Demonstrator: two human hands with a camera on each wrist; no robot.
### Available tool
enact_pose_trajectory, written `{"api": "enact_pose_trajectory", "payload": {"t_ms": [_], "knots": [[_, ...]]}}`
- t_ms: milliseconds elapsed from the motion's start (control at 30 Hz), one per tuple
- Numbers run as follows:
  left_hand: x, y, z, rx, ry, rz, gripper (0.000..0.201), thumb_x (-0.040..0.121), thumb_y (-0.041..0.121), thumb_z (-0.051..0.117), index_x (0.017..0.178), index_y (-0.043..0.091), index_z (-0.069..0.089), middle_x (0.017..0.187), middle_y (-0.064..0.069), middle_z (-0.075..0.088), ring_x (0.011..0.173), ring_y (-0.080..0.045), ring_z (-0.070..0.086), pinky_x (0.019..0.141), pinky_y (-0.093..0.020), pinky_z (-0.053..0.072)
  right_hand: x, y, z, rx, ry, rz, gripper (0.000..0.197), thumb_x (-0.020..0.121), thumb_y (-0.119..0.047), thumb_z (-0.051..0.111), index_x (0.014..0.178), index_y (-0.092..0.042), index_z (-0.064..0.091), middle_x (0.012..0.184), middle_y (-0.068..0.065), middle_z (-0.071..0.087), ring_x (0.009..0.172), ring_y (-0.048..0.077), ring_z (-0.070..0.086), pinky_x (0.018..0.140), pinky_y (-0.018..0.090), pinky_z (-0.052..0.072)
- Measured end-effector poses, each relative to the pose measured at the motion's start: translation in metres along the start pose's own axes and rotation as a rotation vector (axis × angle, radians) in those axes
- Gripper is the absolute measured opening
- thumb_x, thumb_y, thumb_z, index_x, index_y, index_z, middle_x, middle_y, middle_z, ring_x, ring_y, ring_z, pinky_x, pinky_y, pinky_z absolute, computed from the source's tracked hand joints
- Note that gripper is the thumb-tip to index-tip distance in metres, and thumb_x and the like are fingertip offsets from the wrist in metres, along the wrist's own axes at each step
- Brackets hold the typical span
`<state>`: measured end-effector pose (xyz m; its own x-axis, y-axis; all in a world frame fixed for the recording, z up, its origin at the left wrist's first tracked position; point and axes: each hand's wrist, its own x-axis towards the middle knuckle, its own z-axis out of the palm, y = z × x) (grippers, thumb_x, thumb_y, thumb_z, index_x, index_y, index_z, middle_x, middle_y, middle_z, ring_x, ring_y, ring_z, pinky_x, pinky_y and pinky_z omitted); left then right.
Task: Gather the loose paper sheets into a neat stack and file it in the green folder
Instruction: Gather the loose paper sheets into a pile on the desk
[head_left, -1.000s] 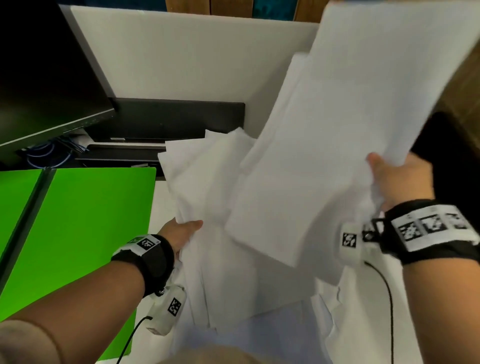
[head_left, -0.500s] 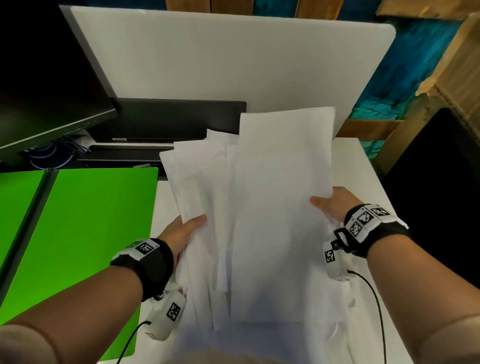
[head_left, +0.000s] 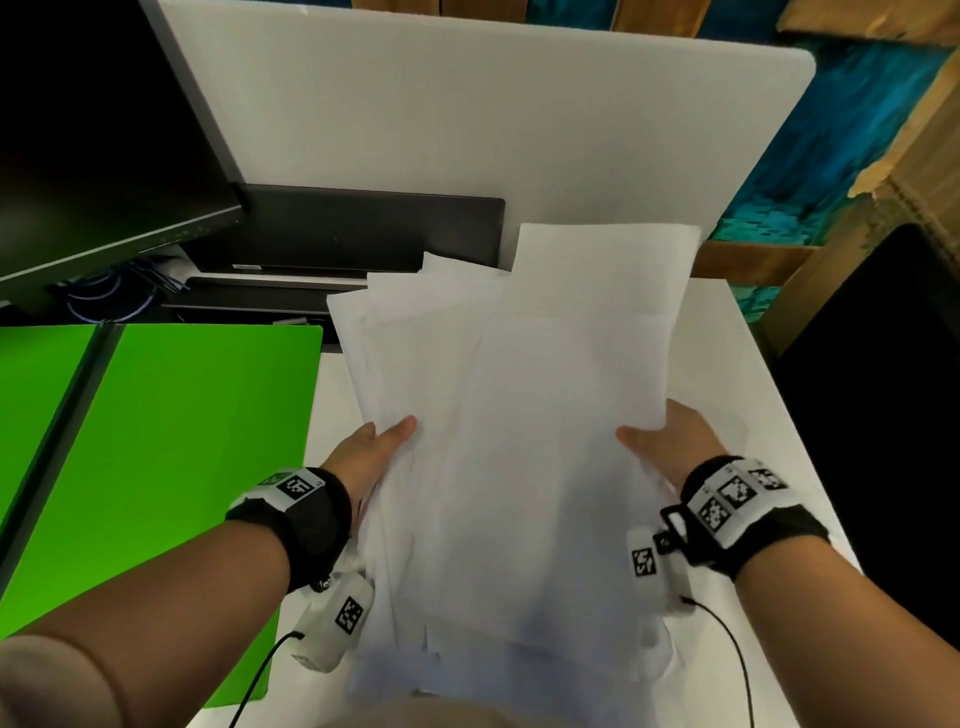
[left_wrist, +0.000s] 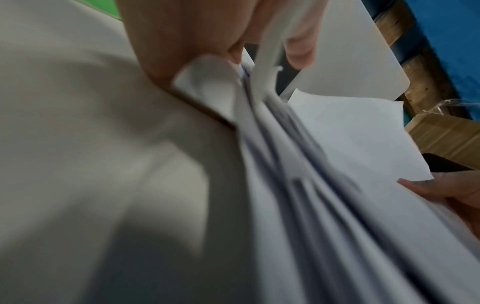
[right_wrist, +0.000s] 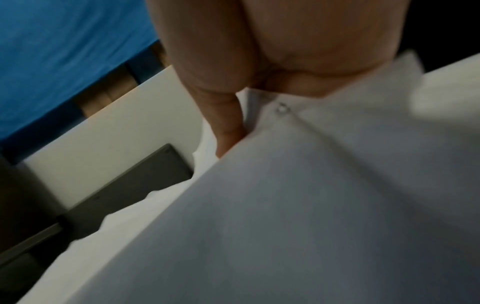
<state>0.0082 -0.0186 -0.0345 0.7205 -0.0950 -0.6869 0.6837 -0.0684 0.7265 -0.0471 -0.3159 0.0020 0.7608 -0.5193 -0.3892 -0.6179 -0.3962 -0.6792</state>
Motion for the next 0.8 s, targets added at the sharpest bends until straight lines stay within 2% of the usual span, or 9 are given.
{"api": "enact_pose_trajectory", "payload": {"t_ms": [100,167,233,300,367,500,567,667,800], "knots": [[-0.001,-0.001,-0.001,0.077,-0.006,0.054,0.074,0.055,0.035,0.077,0.121,0.012,0.056,0.117,-0.014,0.067,0.102,-0.032,0.065,0.095,-0.045,0.050,-0.011,0.004,0.029,0.106,-0.112,0.041,0.056,0.078,-0.029,0.071,0.125,-0.006,0.050,0.125,0.014,0.060,0.111,0.031,0.059,0.099,0.045,0.047],[-0.002,0.000,-0.001,0.115,-0.016,0.066,0.062,0.062,0.022,0.078,0.119,0.010,0.059,0.113,-0.013,0.068,0.100,-0.030,0.065,0.091,-0.039,0.050,-0.018,-0.001,0.044,0.065,-0.232,0.069,0.060,0.083,-0.033,0.065,0.130,-0.004,0.042,0.131,0.012,0.053,0.118,0.030,0.053,0.103,0.038,0.042],[0.000,0.000,-0.002,0.164,0.003,0.091,0.057,0.069,0.011,0.077,0.122,0.006,0.057,0.115,-0.012,0.065,0.101,-0.028,0.062,0.089,-0.036,0.046,-0.022,-0.007,0.047,-0.077,-0.313,0.062,0.053,0.090,-0.028,0.058,0.132,-0.003,0.039,0.130,0.009,0.050,0.121,0.028,0.050,0.097,0.026,0.039],[0.003,-0.002,-0.001,0.235,0.052,0.116,0.065,0.062,0.014,0.080,0.121,0.004,0.056,0.121,-0.014,0.062,0.108,-0.030,0.059,0.094,-0.036,0.044,-0.021,-0.007,0.040,-0.112,-0.258,0.030,0.045,0.090,-0.021,0.058,0.128,-0.002,0.044,0.128,0.011,0.054,0.117,0.027,0.052,0.091,0.026,0.041],[0.001,0.000,0.003,0.337,0.105,0.157,0.060,0.066,0.013,0.080,0.120,0.003,0.057,0.124,-0.016,0.061,0.111,-0.032,0.058,0.093,-0.033,0.044,-0.015,0.004,0.022,-0.106,-0.088,0.047,0.043,0.086,-0.021,0.061,0.124,-0.004,0.049,0.119,0.011,0.059,0.108,0.027,0.055,0.088,0.027,0.041],[-0.003,0.006,0.011,0.438,0.203,0.261,0.043,0.075,0.013,0.073,0.115,0.003,0.060,0.117,-0.017,0.064,0.107,-0.031,0.060,0.089,-0.032,0.046,-0.014,0.040,-0.016,-0.093,0.272,0.316,0.063,0.077,-0.028,0.068,0.132,-0.010,0.043,0.134,0.018,0.047,0.119,0.038,0.048,0.100,0.040,0.039],[-0.004,0.009,0.014,0.367,0.203,0.288,0.042,0.076,0.013,0.072,0.116,0.005,0.060,0.118,-0.016,0.065,0.107,-0.032,0.061,0.096,-0.040,0.048,-0.016,0.054,-0.026,-0.056,0.279,0.422,0.070,0.076,-0.026,0.071,0.133,-0.002,0.039,0.135,0.023,0.045,0.120,0.040,0.048,0.094,0.041,0.042],[-0.006,0.011,0.018,0.187,0.118,0.257,0.041,0.079,0.008,0.069,0.118,0.009,0.059,0.116,-0.014,0.066,0.106,-0.032,0.062,0.100,-0.048,0.046,-0.012,0.067,-0.031,-0.081,0.201,0.412,0.058,0.080,-0.022,0.068,0.124,0.008,0.047,0.125,0.026,0.055,0.110,0.038,0.056,0.077,0.033,0.041],[-0.006,0.020,0.017,0.120,0.034,0.237,0.039,0.082,0.001,0.063,0.120,0.005,0.056,0.117,-0.014,0.063,0.102,-0.029,0.061,0.100,-0.043,0.045,-0.002,0.069,-0.037,-0.201,0.099,0.349,0.044,0.086,-0.024,0.061,0.118,0.006,0.058,0.121,0.022,0.060,0.109,0.035,0.057,0.085,0.032,0.044]]}}
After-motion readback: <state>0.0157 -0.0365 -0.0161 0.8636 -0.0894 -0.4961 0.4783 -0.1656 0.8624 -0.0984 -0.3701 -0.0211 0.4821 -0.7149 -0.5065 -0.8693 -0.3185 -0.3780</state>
